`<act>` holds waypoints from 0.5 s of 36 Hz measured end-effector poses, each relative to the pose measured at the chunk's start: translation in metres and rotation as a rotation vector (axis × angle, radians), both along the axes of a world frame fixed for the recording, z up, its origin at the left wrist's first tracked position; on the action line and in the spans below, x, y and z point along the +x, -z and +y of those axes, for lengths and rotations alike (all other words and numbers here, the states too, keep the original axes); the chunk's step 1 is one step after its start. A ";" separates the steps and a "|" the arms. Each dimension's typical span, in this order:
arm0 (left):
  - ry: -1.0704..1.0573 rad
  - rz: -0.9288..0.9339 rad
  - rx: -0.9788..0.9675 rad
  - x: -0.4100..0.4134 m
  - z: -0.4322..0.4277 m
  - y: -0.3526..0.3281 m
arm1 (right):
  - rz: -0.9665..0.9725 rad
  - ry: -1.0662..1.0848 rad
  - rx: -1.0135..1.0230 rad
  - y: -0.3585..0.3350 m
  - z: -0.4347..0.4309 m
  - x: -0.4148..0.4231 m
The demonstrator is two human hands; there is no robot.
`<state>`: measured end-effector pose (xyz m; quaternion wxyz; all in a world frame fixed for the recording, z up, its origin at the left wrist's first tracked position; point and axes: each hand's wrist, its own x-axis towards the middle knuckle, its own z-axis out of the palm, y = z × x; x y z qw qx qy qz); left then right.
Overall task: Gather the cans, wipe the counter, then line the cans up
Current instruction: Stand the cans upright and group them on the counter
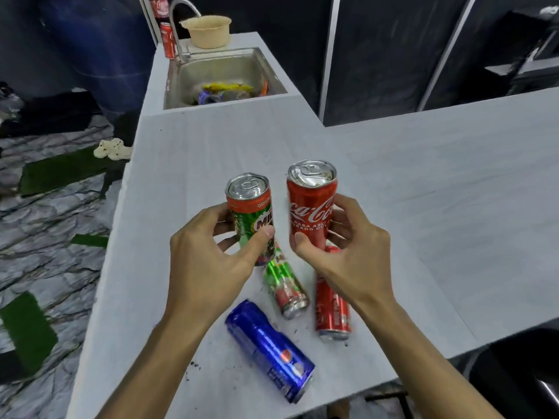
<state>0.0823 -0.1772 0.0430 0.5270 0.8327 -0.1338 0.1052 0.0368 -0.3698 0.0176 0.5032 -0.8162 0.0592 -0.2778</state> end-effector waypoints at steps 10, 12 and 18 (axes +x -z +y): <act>0.026 0.030 0.035 0.032 -0.114 0.000 | 0.001 0.038 -0.032 -0.001 -0.118 0.022; 0.031 0.036 0.030 0.037 -0.136 0.000 | 0.005 0.039 -0.037 -0.001 -0.139 0.026; 0.047 0.047 0.055 0.052 -0.196 0.004 | 0.024 0.068 -0.049 0.007 -0.194 0.039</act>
